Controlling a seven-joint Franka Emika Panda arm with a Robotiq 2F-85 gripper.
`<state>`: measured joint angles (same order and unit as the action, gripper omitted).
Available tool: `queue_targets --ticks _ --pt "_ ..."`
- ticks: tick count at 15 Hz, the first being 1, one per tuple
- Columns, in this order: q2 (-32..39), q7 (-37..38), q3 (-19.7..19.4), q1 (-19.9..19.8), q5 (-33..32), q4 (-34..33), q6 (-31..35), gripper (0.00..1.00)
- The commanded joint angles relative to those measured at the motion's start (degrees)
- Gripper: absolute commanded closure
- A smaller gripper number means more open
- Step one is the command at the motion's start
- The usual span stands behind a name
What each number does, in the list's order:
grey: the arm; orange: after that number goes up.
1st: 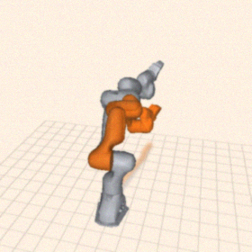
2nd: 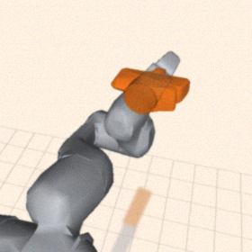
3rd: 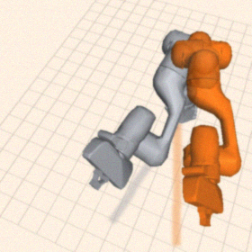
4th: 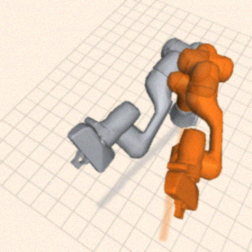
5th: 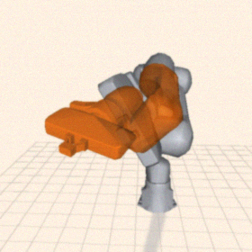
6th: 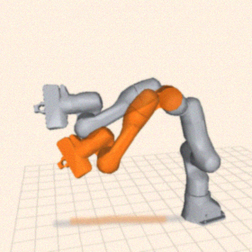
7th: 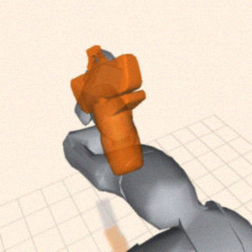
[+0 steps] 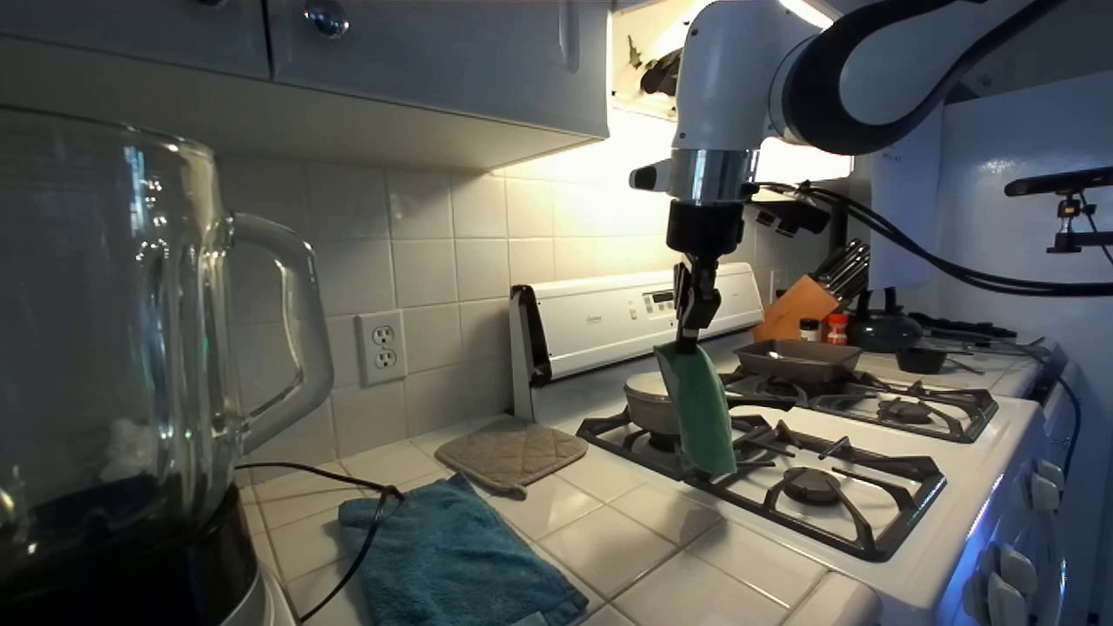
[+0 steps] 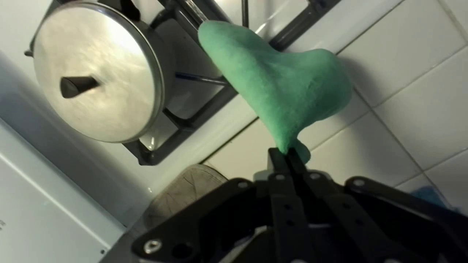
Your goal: Put the silver lid on the silver pot then use the green towel to move the pot to the right and place the towel back on the counter.
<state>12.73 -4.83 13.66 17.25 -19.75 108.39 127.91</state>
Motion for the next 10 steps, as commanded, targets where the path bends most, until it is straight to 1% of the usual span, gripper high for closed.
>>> queue_targets --ticks 1,6,8,9,10 --pt "0.46 -2.59 2.33 1.64 0.77 0.93 2.75 0.99" --pt "3.42 -5.82 4.88 3.72 1.09 -0.29 5.23 0.99" --pt "4.62 -6.72 5.26 4.17 1.09 -0.67 6.24 0.99" --pt "5.11 -6.97 5.37 4.32 1.18 -0.80 6.68 0.87" --pt "5.54 -6.99 5.39 4.35 1.32 -0.85 7.26 0.70"
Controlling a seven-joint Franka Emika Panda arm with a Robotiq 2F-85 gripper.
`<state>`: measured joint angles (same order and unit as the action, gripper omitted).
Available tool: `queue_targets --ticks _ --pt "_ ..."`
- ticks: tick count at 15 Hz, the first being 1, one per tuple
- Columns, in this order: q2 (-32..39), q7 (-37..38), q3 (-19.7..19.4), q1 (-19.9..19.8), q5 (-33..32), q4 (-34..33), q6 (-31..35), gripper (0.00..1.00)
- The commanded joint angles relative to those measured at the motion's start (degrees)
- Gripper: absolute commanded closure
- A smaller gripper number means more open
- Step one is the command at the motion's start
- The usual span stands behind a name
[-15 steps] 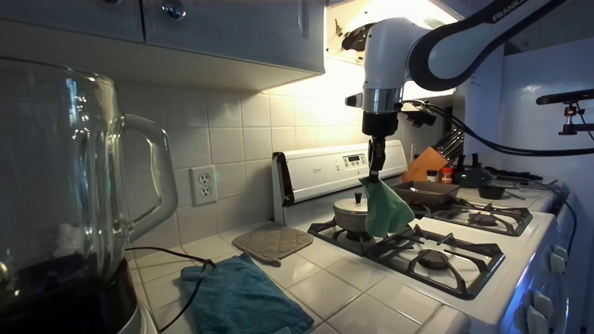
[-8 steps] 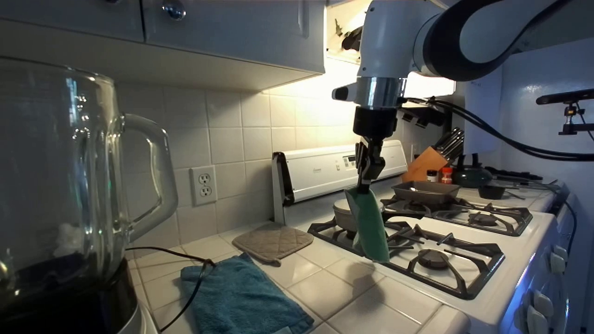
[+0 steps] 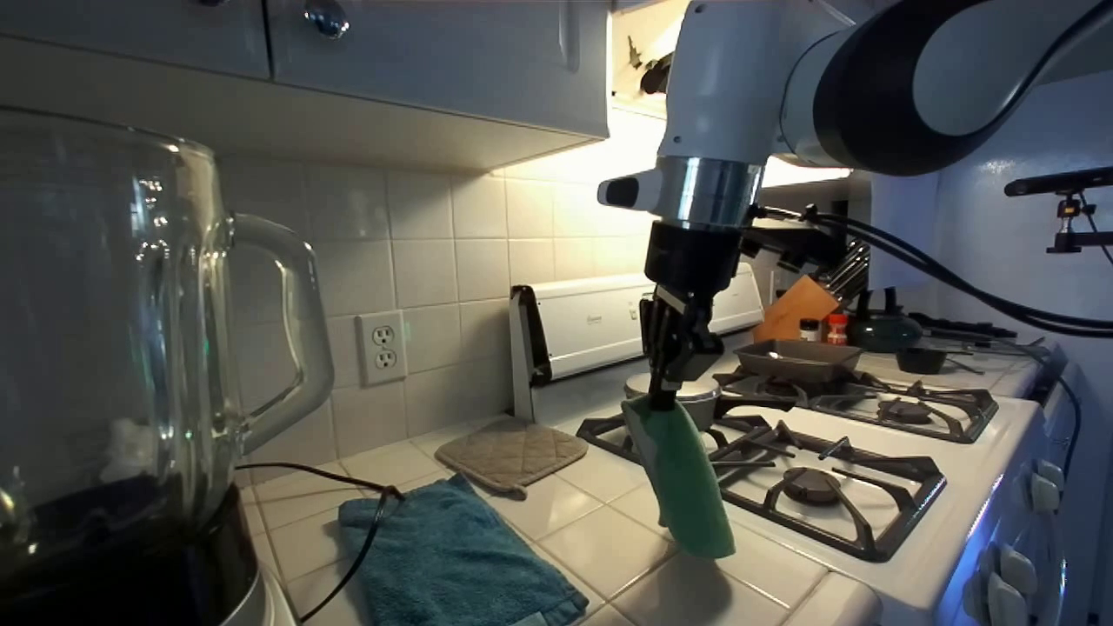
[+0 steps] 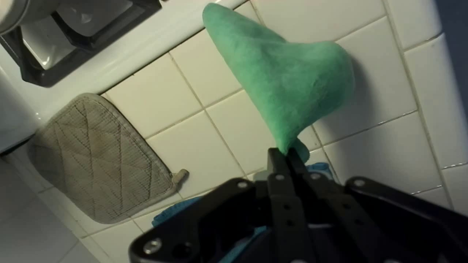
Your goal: Put the silver lid on the silver pot then use the green towel to move the pot to the right and place the towel back on the counter.
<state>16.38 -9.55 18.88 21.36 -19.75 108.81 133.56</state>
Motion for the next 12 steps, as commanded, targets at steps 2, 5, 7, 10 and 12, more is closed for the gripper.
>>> queue_targets --ticks 2,5,7,10,12 --pt "2.36 -2.21 0.02 0.32 1.25 -1.33 2.16 0.58" --pt "2.23 -1.80 -0.18 0.20 1.38 -0.98 2.69 0.38" --pt "1.38 -1.40 -0.16 -0.17 2.27 -0.22 3.05 0.23" --pt "-0.74 0.54 -0.10 -0.98 5.42 1.56 3.30 0.03" --pt "-2.79 2.64 -0.31 -1.71 8.38 3.73 4.00 0.00"
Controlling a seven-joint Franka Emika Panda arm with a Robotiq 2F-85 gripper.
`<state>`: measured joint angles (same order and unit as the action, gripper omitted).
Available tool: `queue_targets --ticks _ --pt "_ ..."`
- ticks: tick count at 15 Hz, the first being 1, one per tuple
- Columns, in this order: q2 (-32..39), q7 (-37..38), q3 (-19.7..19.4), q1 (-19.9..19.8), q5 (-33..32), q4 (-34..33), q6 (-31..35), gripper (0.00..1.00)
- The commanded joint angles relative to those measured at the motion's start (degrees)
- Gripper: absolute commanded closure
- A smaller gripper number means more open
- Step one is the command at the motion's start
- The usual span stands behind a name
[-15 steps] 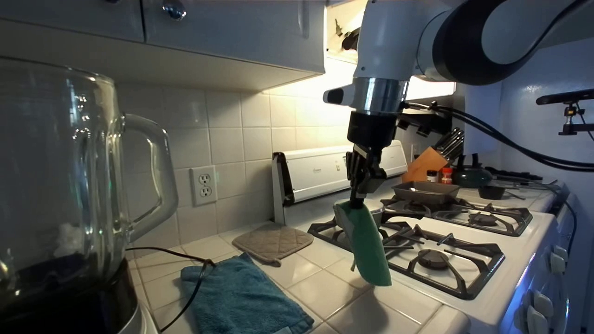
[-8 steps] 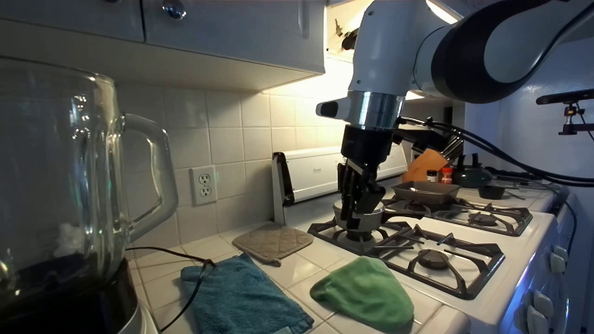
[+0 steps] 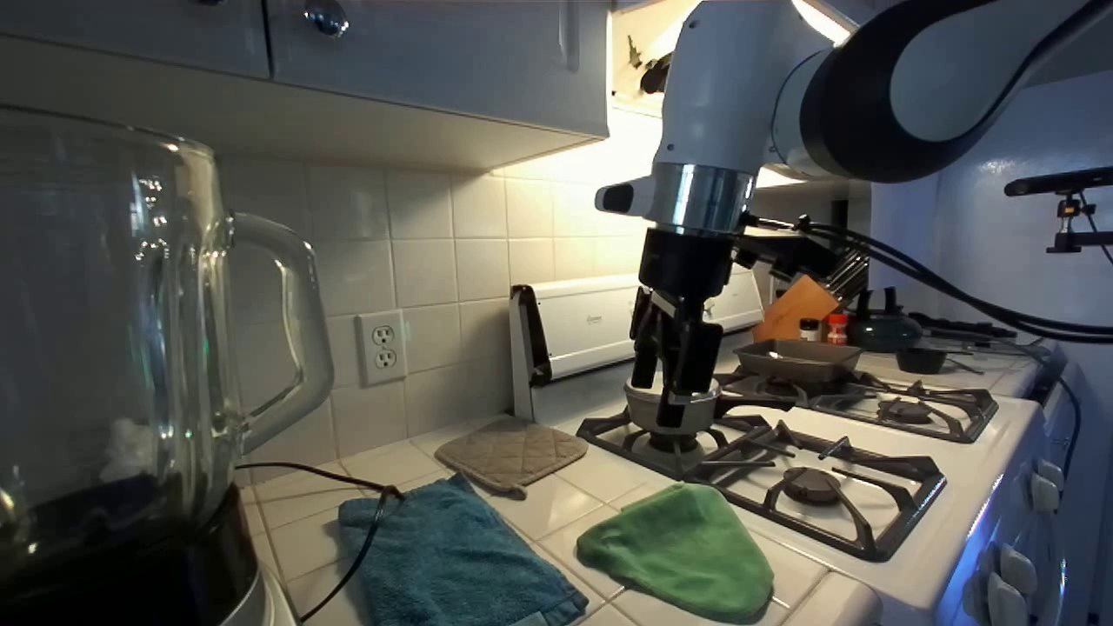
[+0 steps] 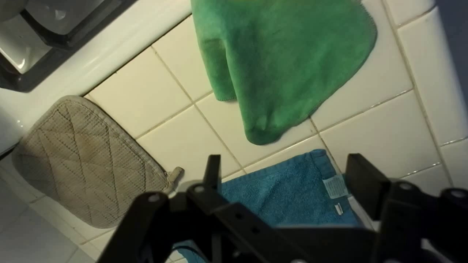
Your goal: Put the silver lid on the silver pot then use the green towel to move the pot to the right and place the towel back on the counter.
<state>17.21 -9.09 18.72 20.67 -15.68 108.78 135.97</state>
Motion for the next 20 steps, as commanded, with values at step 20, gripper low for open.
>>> queue_targets --ticks 20 --pt "-25.46 23.88 -2.48 -5.17 9.78 32.04 15.10 0.00"
